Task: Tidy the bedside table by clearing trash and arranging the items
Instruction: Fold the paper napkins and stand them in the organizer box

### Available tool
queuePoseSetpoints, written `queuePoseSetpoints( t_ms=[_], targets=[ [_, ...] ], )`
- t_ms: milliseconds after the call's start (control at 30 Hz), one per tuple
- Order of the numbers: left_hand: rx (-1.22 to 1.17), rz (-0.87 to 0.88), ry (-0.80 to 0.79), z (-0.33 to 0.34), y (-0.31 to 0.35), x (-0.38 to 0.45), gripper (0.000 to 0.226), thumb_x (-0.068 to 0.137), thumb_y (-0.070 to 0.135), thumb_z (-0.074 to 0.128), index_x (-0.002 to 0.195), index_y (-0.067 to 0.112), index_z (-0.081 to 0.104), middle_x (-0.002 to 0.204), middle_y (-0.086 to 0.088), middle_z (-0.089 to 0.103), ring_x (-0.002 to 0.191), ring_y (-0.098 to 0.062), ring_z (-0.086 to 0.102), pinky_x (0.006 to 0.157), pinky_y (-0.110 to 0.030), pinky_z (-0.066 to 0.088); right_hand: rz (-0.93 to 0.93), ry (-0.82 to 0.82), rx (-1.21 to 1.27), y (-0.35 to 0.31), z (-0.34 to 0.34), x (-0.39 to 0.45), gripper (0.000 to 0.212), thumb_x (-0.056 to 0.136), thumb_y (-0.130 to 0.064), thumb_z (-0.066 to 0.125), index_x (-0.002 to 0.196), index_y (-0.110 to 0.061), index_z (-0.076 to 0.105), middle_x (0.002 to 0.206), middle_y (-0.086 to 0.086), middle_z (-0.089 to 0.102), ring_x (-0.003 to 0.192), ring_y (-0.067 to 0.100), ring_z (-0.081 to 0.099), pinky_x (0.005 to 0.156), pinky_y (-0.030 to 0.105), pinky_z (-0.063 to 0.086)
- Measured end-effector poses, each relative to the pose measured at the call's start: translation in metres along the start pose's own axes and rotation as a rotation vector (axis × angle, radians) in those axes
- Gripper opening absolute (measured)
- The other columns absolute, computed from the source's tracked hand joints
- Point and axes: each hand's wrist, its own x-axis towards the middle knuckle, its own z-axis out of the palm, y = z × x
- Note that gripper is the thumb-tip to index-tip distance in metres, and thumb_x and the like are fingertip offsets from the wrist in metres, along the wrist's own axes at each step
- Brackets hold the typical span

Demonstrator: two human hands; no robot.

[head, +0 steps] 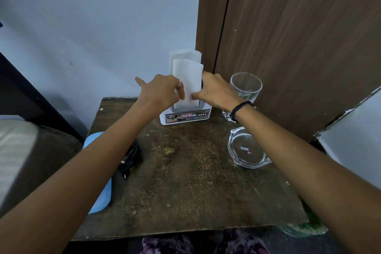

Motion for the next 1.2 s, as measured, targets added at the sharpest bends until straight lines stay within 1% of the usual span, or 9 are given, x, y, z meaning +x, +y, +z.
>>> queuePoseSetpoints(
  t_ms=[133,300,467,567,633,700,833,967,1200],
  targets=[
    [-0.055,-0.025,0.029,0.000,-0.003,-0.005,0.033,0.077,0.000,0.048,0.071,0.029,0.063,0.086,0.008,0.052,0.083,-0.014,0.041,0.100,-0.071,0.018,-0.013,0.097,0.164,-0.001,-0.008,-0.004,0.046,0.079,-0.012,0.067,0.121,-0.011,0.050,0.104,0.011,0.064,0.094,0.028,0.062,0.075,0.045,0.056],
    [-0.015,-0.051,0.081,0.001,0.002,-0.013,0.036,0.079,0.001,0.047,0.059,0.028,0.061,0.072,0.008,0.051,0.075,-0.017,0.045,0.102,-0.072,0.014,-0.013,0.133,0.104,0.001,0.002,-0.009,0.046,0.080,-0.017,0.070,0.119,-0.012,0.047,0.101,0.013,0.065,0.088,0.030,0.061,0.065,0.038,0.051],
    [-0.020,-0.024,0.121,0.005,-0.001,-0.013,0.031,0.082,-0.001,0.050,0.073,0.025,0.064,0.089,0.001,0.051,0.094,-0.023,0.053,0.101,-0.071,0.014,-0.032,0.099,0.073,-0.004,-0.003,-0.006,0.051,0.078,-0.020,0.070,0.122,-0.016,0.043,0.097,0.009,0.065,0.085,0.029,0.062,0.063,0.039,0.052],
    [-0.067,-0.055,0.187,0.005,-0.009,-0.015,0.038,0.083,-0.001,0.048,0.057,0.027,0.053,0.079,0.004,0.055,0.081,-0.020,0.049,0.103,-0.069,0.015,-0.028,0.146,0.086,-0.006,-0.005,-0.004,0.049,0.079,-0.015,0.066,0.120,-0.017,0.040,0.098,0.011,0.064,0.083,0.030,0.063,0.062,0.042,0.054],
    [-0.023,-0.062,0.205,0.002,-0.011,-0.015,0.043,0.080,-0.004,0.045,0.050,0.027,0.049,0.066,0.008,0.048,0.074,-0.020,0.044,0.103,-0.070,0.014,-0.026,0.162,0.033,-0.007,0.000,-0.003,0.046,0.081,-0.014,0.064,0.120,-0.017,0.040,0.079,0.007,0.059,0.071,0.029,0.059,0.051,0.034,0.044],
    [0.002,-0.075,0.163,-0.002,-0.011,-0.012,0.041,0.081,-0.004,0.046,0.054,0.025,0.057,0.067,0.008,0.047,0.074,-0.021,0.046,0.102,-0.072,0.012,-0.031,0.149,0.005,-0.009,0.004,-0.002,0.045,0.082,-0.014,0.064,0.121,-0.016,0.040,0.071,0.005,0.053,0.067,0.029,0.056,0.050,0.034,0.039],
    [-0.030,-0.098,0.116,-0.003,-0.009,-0.012,0.033,0.085,-0.001,0.048,0.067,0.021,0.065,0.091,0.001,0.057,0.092,-0.028,0.056,0.102,-0.072,0.011,-0.045,0.142,0.032,-0.012,0.002,0.000,0.050,0.083,-0.015,0.064,0.125,-0.014,0.038,0.097,0.014,0.064,0.082,0.032,0.063,0.062,0.041,0.052],
    [-0.189,-0.093,0.212,0.006,-0.013,-0.019,0.023,0.082,0.001,0.054,0.077,0.023,0.060,0.105,-0.003,0.056,0.096,-0.026,0.056,0.097,-0.061,0.035,-0.015,0.237,0.051,-0.015,0.002,-0.003,0.068,0.077,-0.029,0.069,0.132,-0.018,0.031,0.083,0.002,0.054,0.069,0.025,0.054,0.044,0.028,0.032],
    [-0.285,-0.143,0.224,0.009,-0.010,-0.026,0.026,0.085,0.003,0.049,0.096,0.019,0.067,0.114,-0.009,0.053,0.097,-0.028,0.058,0.081,-0.046,0.050,-0.041,0.241,-0.102,-0.016,0.016,-0.010,0.064,0.077,-0.012,0.064,0.131,-0.009,0.029,0.108,0.016,0.061,0.088,0.035,0.060,0.058,0.030,0.034]
  ],
)
